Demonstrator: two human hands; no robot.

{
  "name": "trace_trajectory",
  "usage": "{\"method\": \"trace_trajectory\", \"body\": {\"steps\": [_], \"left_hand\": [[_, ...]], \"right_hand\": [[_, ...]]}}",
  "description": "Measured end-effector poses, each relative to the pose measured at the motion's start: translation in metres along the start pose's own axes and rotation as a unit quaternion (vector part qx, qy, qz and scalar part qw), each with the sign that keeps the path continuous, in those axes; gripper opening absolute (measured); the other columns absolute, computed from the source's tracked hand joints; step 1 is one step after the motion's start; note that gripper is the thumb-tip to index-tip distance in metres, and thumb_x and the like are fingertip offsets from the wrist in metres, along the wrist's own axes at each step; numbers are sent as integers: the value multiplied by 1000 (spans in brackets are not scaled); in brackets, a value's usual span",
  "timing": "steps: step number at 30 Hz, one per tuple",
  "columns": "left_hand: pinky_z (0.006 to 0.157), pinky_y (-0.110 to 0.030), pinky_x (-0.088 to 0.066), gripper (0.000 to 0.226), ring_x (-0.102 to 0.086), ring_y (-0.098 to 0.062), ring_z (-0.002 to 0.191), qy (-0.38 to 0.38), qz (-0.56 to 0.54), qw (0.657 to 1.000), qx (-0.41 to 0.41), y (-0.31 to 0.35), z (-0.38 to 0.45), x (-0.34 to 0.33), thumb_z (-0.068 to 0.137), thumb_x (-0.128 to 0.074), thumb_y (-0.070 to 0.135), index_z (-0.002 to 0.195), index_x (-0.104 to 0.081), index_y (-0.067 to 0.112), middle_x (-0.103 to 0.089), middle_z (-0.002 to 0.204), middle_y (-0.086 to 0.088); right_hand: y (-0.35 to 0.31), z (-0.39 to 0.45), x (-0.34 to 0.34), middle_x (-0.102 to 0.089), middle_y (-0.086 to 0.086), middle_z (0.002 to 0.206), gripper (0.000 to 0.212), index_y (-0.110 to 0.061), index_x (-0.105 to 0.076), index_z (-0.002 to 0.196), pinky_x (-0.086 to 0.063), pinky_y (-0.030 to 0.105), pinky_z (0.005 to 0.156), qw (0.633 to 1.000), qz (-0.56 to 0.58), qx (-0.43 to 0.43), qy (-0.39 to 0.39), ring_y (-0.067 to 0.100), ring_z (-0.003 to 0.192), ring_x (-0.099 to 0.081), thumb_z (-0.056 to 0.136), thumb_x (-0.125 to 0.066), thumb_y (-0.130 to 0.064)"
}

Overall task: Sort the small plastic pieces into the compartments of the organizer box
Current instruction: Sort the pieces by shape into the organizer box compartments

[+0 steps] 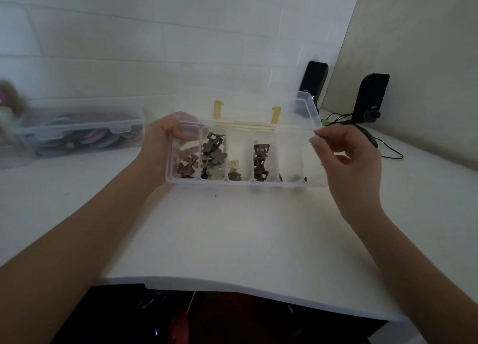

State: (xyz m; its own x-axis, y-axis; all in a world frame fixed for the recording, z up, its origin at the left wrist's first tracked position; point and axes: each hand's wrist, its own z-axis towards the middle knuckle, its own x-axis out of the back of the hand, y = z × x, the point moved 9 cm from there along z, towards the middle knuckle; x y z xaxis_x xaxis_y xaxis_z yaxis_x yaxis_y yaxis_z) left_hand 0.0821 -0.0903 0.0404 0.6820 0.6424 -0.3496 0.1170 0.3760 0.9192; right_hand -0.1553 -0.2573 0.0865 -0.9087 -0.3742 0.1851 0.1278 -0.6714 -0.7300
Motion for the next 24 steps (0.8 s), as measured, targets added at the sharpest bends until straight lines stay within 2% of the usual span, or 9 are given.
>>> {"method": "trace_trajectory", "body": {"steps": [2, 4, 7, 9, 12, 14, 16, 21, 24], "left_hand": [[64, -27, -49, 31, -62, -11, 59, -2, -7, 1000, 0, 1, 0, 1, 36, -49, 20, 67, -51, 16, -61, 65, 3], [59, -25, -52, 23, -61, -11, 56, -3, -11, 1000, 1, 2, 0, 2, 48, -39, 14, 69, -48, 15, -60, 61, 3], [52, -22, -52, 23, -59, -11, 52, -18, -4, 1000, 3, 3, 0, 2, 51, -34, 11, 71, -45, 14, -59, 56, 4], [54, -23, -49, 23, -58, -11, 50, -29, -2, 1000, -2, 5, 1, 3, 51, -35, 12, 71, -45, 14, -59, 55, 5], [58, -22, -44, 37, -57, -9, 52, -42, 1, 999, -25, 12, 2, 8, 35, -55, 22, 70, -47, 14, -58, 55, 6], [60, -21, -45, 62, -56, -11, 56, -37, 13, 998, -40, 15, 7, 17, 17, -70, 35, 72, -51, 15, -59, 60, 6], [65, -26, -42, 77, -54, -14, 62, -21, 29, 998, -51, 14, 12, 26, 9, -77, 44, 77, -55, 15, -59, 66, 4], [66, -29, -43, 80, -55, -16, 64, -17, 23, 999, -39, 8, 18, 32, 9, -77, 43, 81, -55, 15, -59, 70, 2], [65, -28, -43, 79, -55, -16, 65, -12, 17, 999, -33, 7, 18, 34, 12, -77, 41, 82, -54, 13, -58, 73, 0]], "right_hand": [[4, 1, -3, -64, -1, 79, 3, -18, -66, 85, -53, 37, 67, 1000, -14, -2, -15, 7, 72, -56, 86, -65, -17], [6, 1, -7, -65, 1, 83, 5, -20, -67, 85, -48, 28, 66, 999, -20, 2, -31, 8, 74, -56, 87, -63, -18], [2, -1, -10, -66, -5, 88, 8, -25, -66, 87, -45, 25, 69, 998, -34, 20, -47, 6, 79, -57, 89, -61, -19], [-2, -2, -12, -63, -14, 90, 15, -27, -66, 91, -44, 24, 68, 996, -59, 44, -52, 4, 78, -55, 89, -60, -14], [-11, -7, -20, -59, -18, 90, 30, -26, -62, 101, -41, 14, 66, 985, -119, 95, -80, 4, 79, -53, 85, -59, -1], [-14, -10, -25, -58, -17, 87, 30, -23, -57, 101, -38, 11, 66, 979, -140, 115, -98, 5, 80, -52, 83, -59, 1], [-15, -12, -27, -58, -18, 86, 24, -22, -55, 95, -38, 11, 67, 976, -143, 122, -108, 1, 81, -51, 83, -61, -2], [-17, -13, -28, -58, -25, 89, 16, -20, -58, 92, -36, 5, 70, 976, -136, 130, -113, -8, 80, -48, 86, -62, -6], [-18, -16, -30, -61, -18, 91, 18, -17, -60, 92, -36, 4, 74, 975, -129, 138, -120, -8, 81, -48, 85, -60, 0]]}}
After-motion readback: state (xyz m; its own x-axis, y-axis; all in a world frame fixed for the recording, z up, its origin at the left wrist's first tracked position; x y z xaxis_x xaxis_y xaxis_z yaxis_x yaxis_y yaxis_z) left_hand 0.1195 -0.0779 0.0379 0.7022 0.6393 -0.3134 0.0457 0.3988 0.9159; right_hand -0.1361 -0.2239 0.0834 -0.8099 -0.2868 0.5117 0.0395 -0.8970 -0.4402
